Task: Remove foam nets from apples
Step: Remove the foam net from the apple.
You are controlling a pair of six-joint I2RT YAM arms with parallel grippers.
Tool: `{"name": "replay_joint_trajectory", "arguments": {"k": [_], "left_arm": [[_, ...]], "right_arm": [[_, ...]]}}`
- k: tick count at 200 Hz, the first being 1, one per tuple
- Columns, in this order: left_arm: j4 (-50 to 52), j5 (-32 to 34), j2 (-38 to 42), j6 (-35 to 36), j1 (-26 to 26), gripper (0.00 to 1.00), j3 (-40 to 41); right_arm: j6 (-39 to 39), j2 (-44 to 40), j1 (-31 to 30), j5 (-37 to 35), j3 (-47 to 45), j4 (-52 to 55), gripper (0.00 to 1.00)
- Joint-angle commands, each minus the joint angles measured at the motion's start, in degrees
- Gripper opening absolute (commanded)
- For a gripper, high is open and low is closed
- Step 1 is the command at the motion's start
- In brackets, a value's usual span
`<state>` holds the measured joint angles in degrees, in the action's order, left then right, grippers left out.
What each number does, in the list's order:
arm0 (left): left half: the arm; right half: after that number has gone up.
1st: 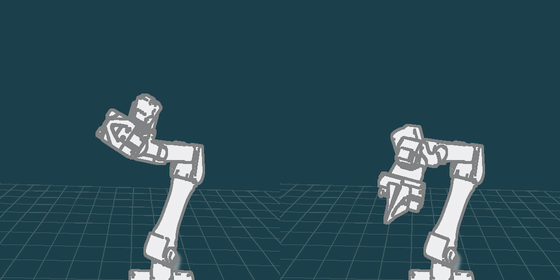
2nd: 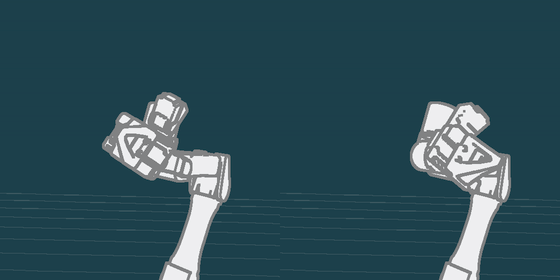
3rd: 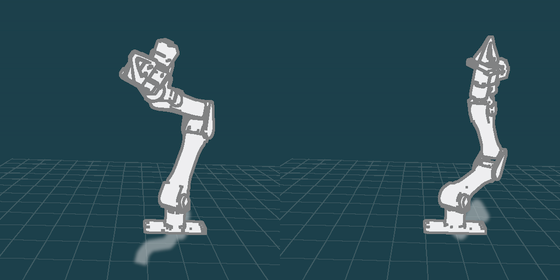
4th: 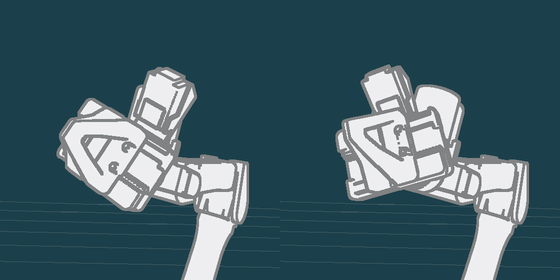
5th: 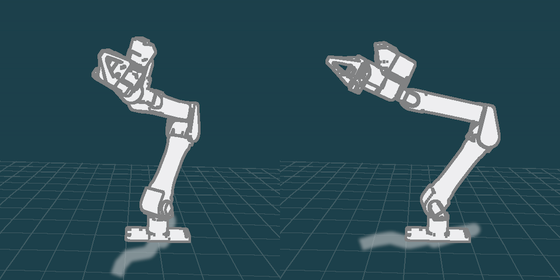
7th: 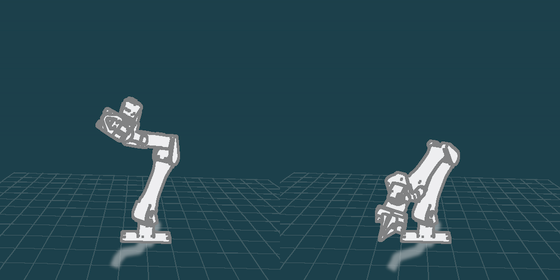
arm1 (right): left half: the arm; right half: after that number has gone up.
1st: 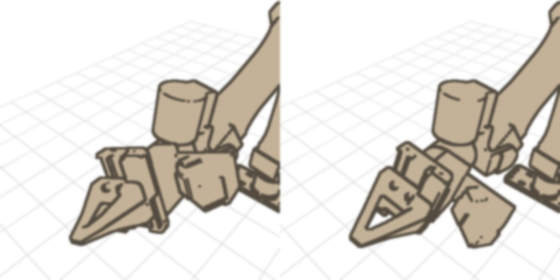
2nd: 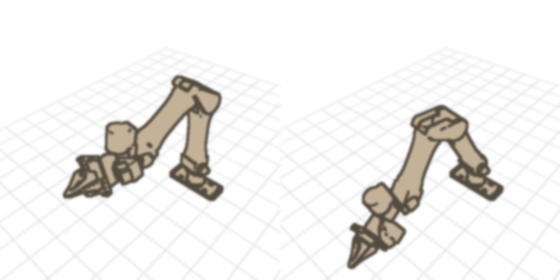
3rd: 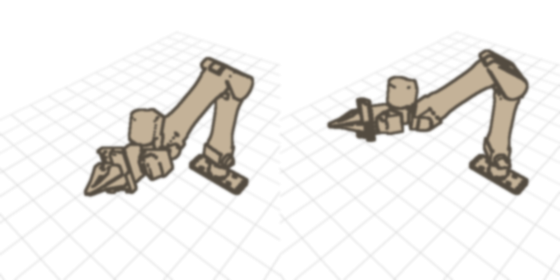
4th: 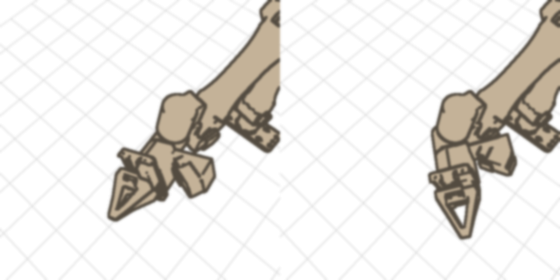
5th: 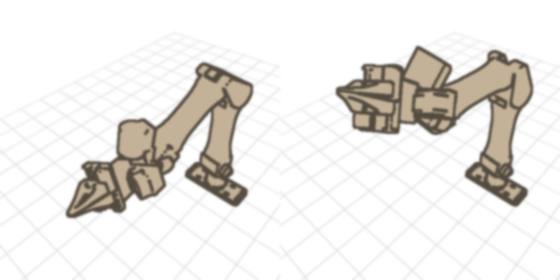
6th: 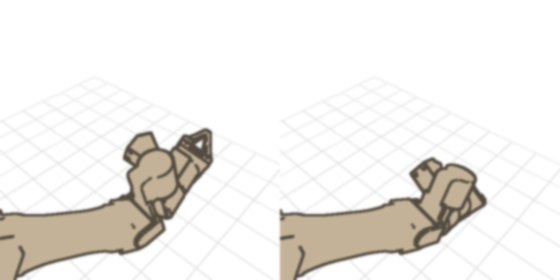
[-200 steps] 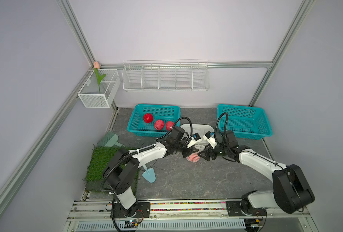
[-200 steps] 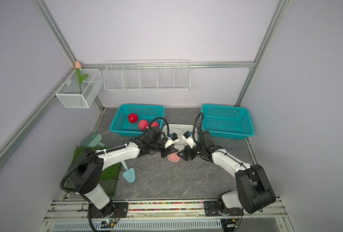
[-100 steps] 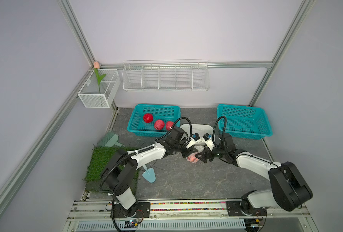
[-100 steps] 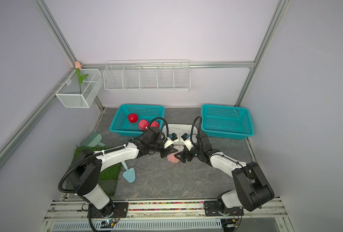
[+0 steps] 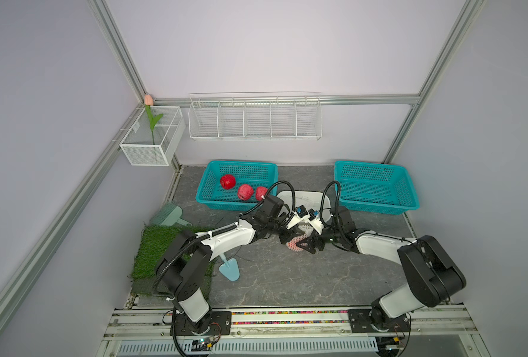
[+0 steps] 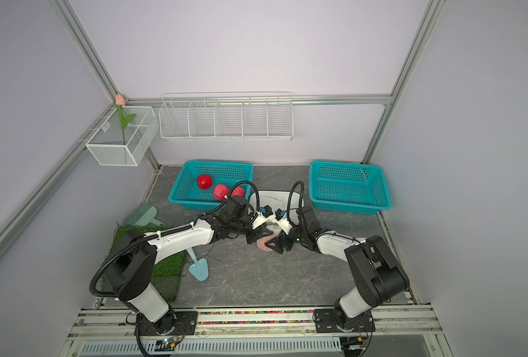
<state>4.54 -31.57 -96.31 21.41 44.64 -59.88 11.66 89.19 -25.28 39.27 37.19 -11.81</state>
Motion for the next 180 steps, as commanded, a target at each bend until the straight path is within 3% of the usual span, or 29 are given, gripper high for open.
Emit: {"name": "replay_joint_trajectory", "arguments": {"k": [1,16,45,62,108,113,180], "left_arm": [[-0.05,-0.67,0.39,-0.58,0.09,0.21,-0.43],[-0.05,-0.37,0.76,-0.65,0.09,0.22,0.22],[0.41,0.28,1.27,-0.60,0.09,0.23,0.81],[0.74,0.65,1.44,-0.68,0.05,0.28,0.81],[-3.28,3.75,3.78,-4.79,-2.24,0.89,2.75],[-3.62,3.79,4.22,-4.81,-2.51,1.00,3.07],[3.09,2.67,4.70,1.61,-2.76,0.99,4.95]], "right_arm": [[0.55,0.44,-0.35,0.46,-0.11,-3.44,0.80],[-0.21,-0.05,-0.44,0.22,-0.97,-5.72,0.62],[-0.46,0.03,-0.64,0.00,-0.69,-6.11,0.55],[-0.44,-0.14,-0.74,0.58,-0.13,-5.27,0.42],[0.71,-3.35,-1.22,0.30,1.57,0.70,0.23],[0.90,-3.88,-1.25,0.29,1.57,1.25,0.21],[6.18,-8.91,-1.15,-3.49,4.32,9.90,0.14]]}}
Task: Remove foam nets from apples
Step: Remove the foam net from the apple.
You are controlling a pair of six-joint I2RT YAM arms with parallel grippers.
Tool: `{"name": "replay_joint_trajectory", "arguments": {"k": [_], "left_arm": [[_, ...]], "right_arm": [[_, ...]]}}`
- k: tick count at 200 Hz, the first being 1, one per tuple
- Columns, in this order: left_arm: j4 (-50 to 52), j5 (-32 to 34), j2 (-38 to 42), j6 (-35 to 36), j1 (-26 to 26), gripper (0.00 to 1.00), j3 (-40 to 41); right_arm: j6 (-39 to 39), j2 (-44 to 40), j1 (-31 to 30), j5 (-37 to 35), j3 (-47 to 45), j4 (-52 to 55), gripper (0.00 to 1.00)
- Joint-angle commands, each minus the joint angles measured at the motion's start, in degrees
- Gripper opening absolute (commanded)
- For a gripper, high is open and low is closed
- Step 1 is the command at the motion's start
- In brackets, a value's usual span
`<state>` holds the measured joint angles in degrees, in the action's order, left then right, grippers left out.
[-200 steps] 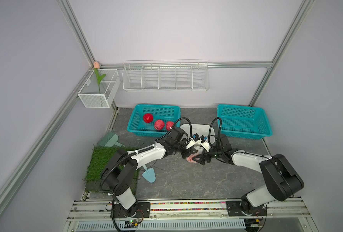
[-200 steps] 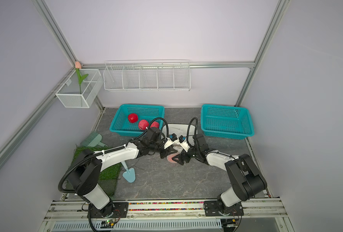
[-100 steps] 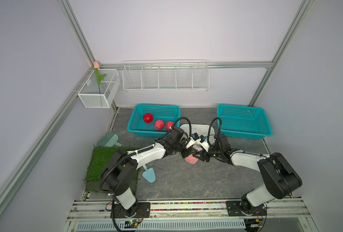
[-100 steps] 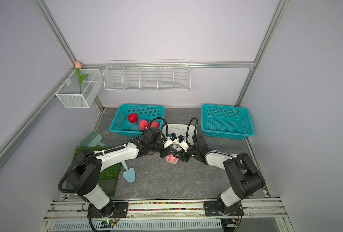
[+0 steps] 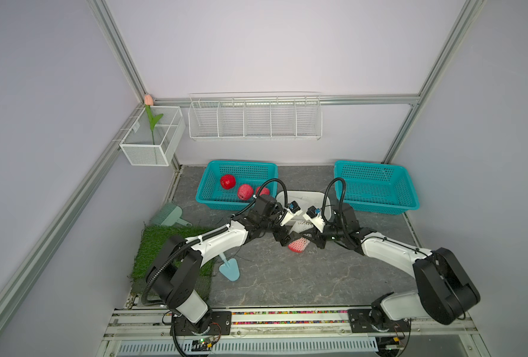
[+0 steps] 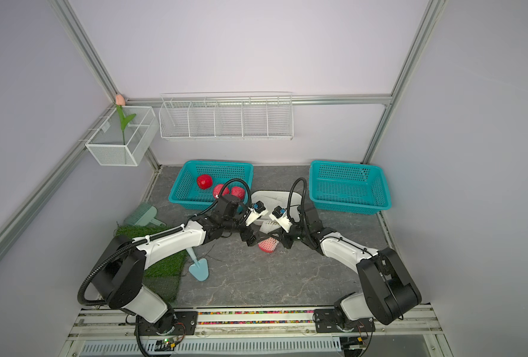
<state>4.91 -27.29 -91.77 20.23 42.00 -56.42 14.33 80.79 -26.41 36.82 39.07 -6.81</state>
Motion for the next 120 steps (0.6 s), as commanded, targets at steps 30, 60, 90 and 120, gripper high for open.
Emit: {"name": "replay_joint_trajectory", "arguments": {"k": [30,60,90,120], "left_arm": [[4.26,-2.68,-2.12,3.49,-0.15,0.97,0.53],[3.05,-2.43,-2.96,3.44,-0.11,0.94,-0.04],[2.56,-1.66,-3.14,2.52,-0.12,0.85,-2.28],[-1.22,0.25,-1.02,0.31,-0.08,0.84,-0.98]], "right_arm": [[3.49,0.23,-0.13,-1.35,4.97,8.57,0.15],[3.73,-1.27,-0.13,-2.52,4.56,8.82,0.16],[3.61,-2.24,-0.12,-2.93,5.05,9.98,0.17],[2.50,-4.44,-0.01,-3.77,5.14,9.56,0.17]]}}
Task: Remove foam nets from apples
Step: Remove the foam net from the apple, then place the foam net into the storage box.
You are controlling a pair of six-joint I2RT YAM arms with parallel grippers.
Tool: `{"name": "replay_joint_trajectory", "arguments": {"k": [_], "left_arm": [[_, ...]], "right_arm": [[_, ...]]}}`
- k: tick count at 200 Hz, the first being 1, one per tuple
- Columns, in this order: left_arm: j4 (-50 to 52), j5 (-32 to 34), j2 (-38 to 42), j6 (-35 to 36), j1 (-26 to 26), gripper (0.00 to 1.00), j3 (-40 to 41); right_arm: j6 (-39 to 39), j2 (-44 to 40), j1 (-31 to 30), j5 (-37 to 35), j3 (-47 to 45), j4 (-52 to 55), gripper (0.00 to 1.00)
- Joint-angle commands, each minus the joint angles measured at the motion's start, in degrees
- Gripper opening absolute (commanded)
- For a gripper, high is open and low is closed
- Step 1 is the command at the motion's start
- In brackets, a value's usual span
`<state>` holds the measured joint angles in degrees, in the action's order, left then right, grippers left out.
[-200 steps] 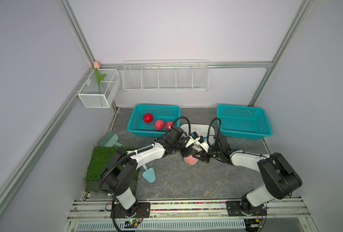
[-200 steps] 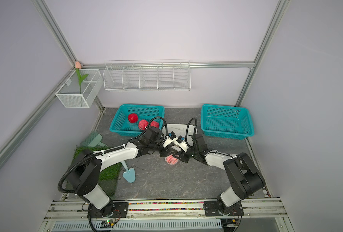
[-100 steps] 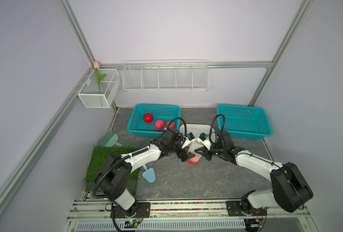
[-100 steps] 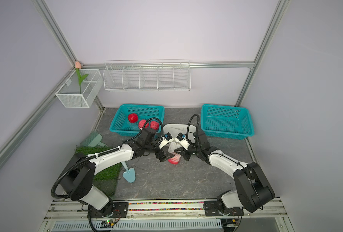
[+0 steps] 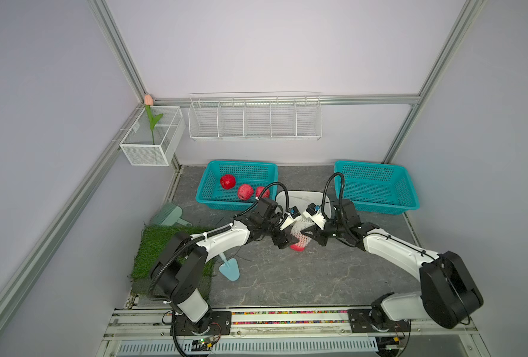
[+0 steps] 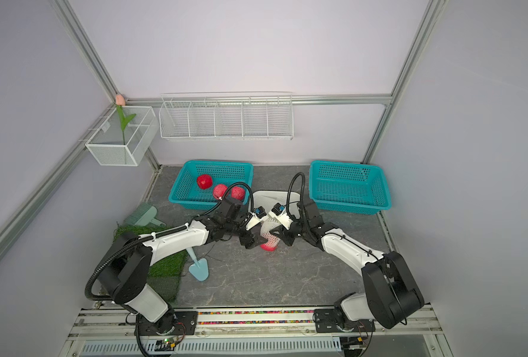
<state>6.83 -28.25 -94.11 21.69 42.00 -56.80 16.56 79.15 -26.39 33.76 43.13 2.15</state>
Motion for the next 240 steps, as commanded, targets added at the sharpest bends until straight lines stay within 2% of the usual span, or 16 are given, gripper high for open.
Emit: {"name": "replay_joint_trajectory", "arguments": {"k": [1,28,70,93,118,141,214,229,240], "left_arm": [[-3.31,1.28,1.44,-1.18,-0.08,0.84,-0.47],[-5.82,4.33,4.62,-2.12,-0.12,0.86,1.63],[-6.82,10.74,8.51,-2.43,-0.10,0.93,3.90],[-7.51,14.13,9.20,-3.04,-0.17,0.93,4.92],[-6.62,20.25,9.16,-4.25,-0.16,0.93,4.67],[-6.83,20.45,9.88,-3.92,-0.18,0.93,5.46],[-6.19,20.87,9.82,-3.60,-0.17,0.94,6.34],[-5.47,20.22,10.07,-3.16,-0.18,0.96,6.43],[-5.44,21.04,10.17,-3.58,-0.16,1.00,6.46]], "right_arm": [[0.21,-2.83,-0.05,-0.75,1.07,0.59,0.17],[-2.49,-4.07,0.80,-2.15,1.85,0.35,0.17],[-14.18,-4.27,4.49,-1.66,4.25,-1.84,0.18],[-21.13,-3.06,5.80,-1.85,5.25,-5.49,0.19],[-25.39,0.01,6.76,-4.37,6.83,-5.79,0.20],[-29.53,3.72,7.97,-4.47,9.28,-9.83,0.21],[-34.60,19.53,8.41,-2.86,18.29,-12.64,0.24],[-34.46,21.34,8.49,-3.02,18.50,-11.83,0.27],[-33.07,22.08,8.54,-3.46,18.56,-10.13,0.32]]}}
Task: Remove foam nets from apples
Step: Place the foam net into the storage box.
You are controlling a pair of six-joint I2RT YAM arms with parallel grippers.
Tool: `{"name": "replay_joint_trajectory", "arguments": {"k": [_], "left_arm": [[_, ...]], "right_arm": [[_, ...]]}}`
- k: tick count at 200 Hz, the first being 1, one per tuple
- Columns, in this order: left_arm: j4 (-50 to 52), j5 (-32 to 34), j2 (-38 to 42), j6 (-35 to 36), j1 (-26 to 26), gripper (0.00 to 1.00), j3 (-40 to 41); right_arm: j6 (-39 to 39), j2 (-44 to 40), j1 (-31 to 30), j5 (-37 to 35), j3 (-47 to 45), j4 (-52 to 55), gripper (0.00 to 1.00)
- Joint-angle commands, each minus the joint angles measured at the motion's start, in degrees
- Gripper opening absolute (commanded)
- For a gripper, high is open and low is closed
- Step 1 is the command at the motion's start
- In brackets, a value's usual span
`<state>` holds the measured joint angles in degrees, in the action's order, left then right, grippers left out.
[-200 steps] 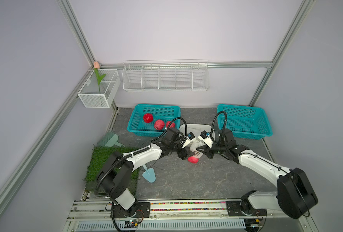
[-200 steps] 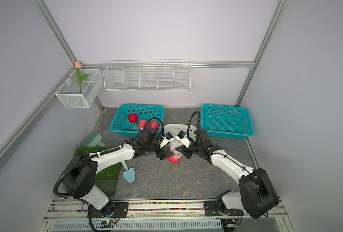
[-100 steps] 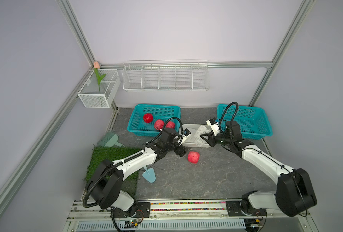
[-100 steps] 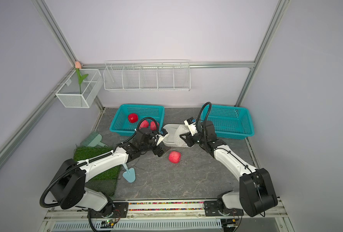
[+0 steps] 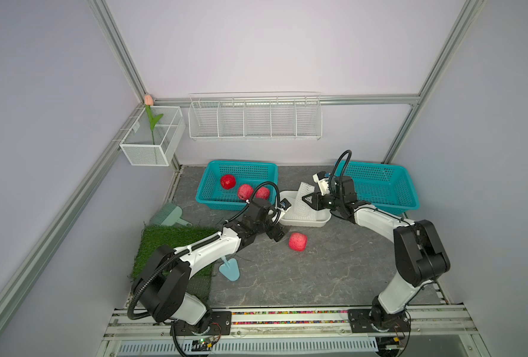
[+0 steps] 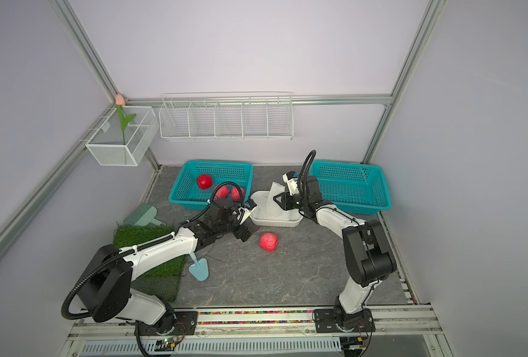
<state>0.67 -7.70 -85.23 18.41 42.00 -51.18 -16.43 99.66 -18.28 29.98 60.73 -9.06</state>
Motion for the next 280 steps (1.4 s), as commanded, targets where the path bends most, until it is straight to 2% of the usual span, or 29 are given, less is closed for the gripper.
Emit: {"name": "replay_joint_trajectory", "arguments": {"k": [1,27,70,90,107,125,142,166,191,234,280], "left_arm": [[0.73,0.67,1.34,-0.35,-0.16,1.00,0.87],[0.57,1.25,1.53,-0.31,-0.16,1.00,1.18],[2.17,0.29,0.62,-0.29,-0.16,0.99,-0.40],[3.11,-1.41,0.25,-0.25,-0.12,0.99,-1.26],[3.90,-2.62,-0.29,0.25,-0.07,0.99,-1.90],[4.15,-3.62,-0.73,0.19,-0.12,0.99,-2.22],[4.85,-4.57,-0.98,0.61,0.09,0.99,-2.40],[6.94,-5.29,-1.89,2.59,1.12,0.99,-2.96],[8.56,-5.52,-3.83,5.18,3.44,0.99,-3.64],[9.22,-4.69,-6.42,6.43,5.44,0.99,-5.39],[10.34,-3.39,-7.32,7.77,5.82,0.99,-6.24]], "right_arm": [[0.04,1.58,0.44,0.25,0.97,1.38,0.32],[3.23,0.93,1.01,-5.00,0.45,6.46,0.39],[5.56,-1.40,2.93,-8.33,0.07,11.12,0.51],[6.80,-3.75,2.99,-10.86,-1.08,12.30,0.60],[7.83,-5.22,3.12,-12.92,-1.10,14.80,0.72],[8.97,-6.51,3.16,-13.93,-0.79,17.31,0.81],[10.10,-8.58,3.13,-16.05,-1.42,18.95,0.85],[12.12,-12.84,3.14,-20.22,-2.19,20.85,0.86],[15.31,-14.09,2.82,-19.26,0.58,22.73,0.82],[16.95,-7.79,1.48,-15.08,6.07,24.93,0.69],[15.37,-1.07,2.57,-13.22,5.75,23.74,0.65]]}}
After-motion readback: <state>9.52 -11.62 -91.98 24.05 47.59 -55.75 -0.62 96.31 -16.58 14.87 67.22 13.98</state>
